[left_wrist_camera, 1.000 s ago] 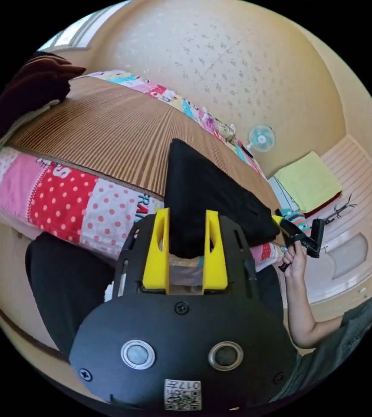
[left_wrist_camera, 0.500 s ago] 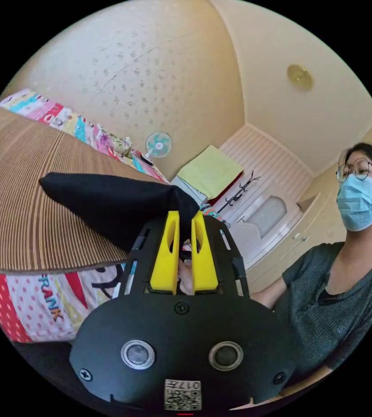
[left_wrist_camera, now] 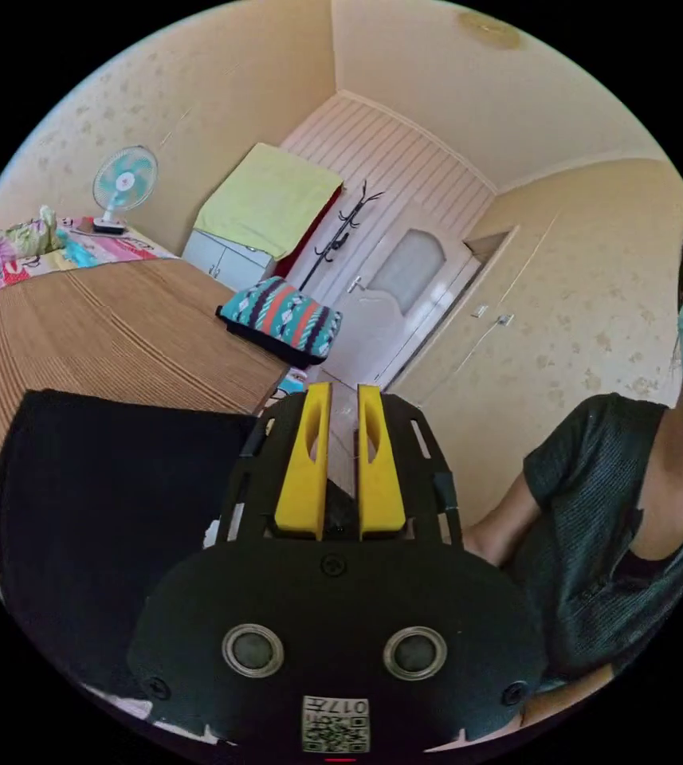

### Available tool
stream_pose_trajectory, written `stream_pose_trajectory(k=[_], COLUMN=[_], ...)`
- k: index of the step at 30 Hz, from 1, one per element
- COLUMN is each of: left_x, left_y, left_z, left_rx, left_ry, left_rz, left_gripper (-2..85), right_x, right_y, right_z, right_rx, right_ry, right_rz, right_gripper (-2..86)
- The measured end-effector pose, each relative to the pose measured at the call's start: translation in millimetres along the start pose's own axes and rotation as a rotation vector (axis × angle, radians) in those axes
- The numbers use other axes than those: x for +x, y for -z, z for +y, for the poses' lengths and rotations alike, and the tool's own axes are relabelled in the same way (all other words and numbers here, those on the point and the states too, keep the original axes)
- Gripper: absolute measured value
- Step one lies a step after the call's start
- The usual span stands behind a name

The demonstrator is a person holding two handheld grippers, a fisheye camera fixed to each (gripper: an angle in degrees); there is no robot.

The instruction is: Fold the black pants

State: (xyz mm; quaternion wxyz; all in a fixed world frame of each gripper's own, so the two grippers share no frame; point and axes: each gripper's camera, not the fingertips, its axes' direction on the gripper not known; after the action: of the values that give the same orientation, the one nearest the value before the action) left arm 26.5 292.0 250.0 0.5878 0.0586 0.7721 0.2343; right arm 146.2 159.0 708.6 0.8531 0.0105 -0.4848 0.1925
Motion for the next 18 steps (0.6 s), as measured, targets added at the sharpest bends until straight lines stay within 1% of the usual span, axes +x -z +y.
stream_pose_trajectory(k=[1,2,4,5,6,7,8,9,11,12,13,14,15,17,18], left_x=[-3.4,-5.7,-16.1,-19.3,-26.4,-33.5,-36.7,-42.3,-54.5,-66.1,-76.8,-80.2,-82.2,-82.7,-86.2], left_y=[15.7,25.2,67.9,78.5,98.5,115.9,123.3,134.0,137.4,129.6,115.4,107.2,93.2,79.0,74.8], left_z=[18.3,28.1,71.1,82.4,104.5,124.5,133.5,149.0,166.0,172.5,176.1,177.0,176.7,169.8,163.8], left_rx=[0.047,0.074,0.202,0.233,0.286,0.328,0.345,0.374,0.372,0.327,0.27,0.25,0.236,0.188,0.158], left_ry=[0.055,0.093,0.269,0.319,0.426,0.526,0.57,0.639,0.726,0.786,0.83,0.84,0.839,0.849,0.835], left_rz=[-0.129,-0.196,-0.438,-0.489,-0.573,-0.62,-0.629,-0.624,-0.552,-0.462,-0.353,-0.3,-0.225,-0.197,-0.141], left_gripper=[6.7,7.1,10.0,11.0,13.4,15.8,16.9,18.7,20.2,20.4,20.3,20.2,18.8,15.5,12.7], right_x=[6.2,7.6,2.1,-1.0,-8.0,-14.7,-17.5,-21.8,-22.3,-20.5,-18.5,-16.8,-12.8,-8.0,-6.7], right_y=[17.1,25.7,55.0,60.8,71.9,82.4,87.2,95.6,103.3,103.4,99.9,97.6,92.4,81.5,72.6], right_z=[-1.7,-2.2,-1.8,-1.6,-0.5,1.0,1.8,3.5,3.9,1.7,-1.9,-3.7,-6.6,-10.8,-13.7], right_rx=[-0.016,-0.022,-0.027,-0.031,-0.036,-0.035,-0.029,-0.013,0.004,-0.01,-0.045,-0.06,-0.08,-0.117,-0.142], right_ry=[0.0,-0.01,-0.017,-0.004,0.036,0.072,0.083,0.102,0.092,0.09,0.096,0.088,0.064,0.038,0.027], right_rz=[-0.039,-0.041,-0.01,-0.005,-0.021,-0.035,-0.04,-0.049,-0.071,-0.099,-0.11,-0.103,-0.099,-0.127,-0.152], right_gripper=[0.9,0.9,1.2,1.3,1.6,2.2,2.5,4.0,8.6,13.6,16.0,17.2,19.5,22.3,23.6])
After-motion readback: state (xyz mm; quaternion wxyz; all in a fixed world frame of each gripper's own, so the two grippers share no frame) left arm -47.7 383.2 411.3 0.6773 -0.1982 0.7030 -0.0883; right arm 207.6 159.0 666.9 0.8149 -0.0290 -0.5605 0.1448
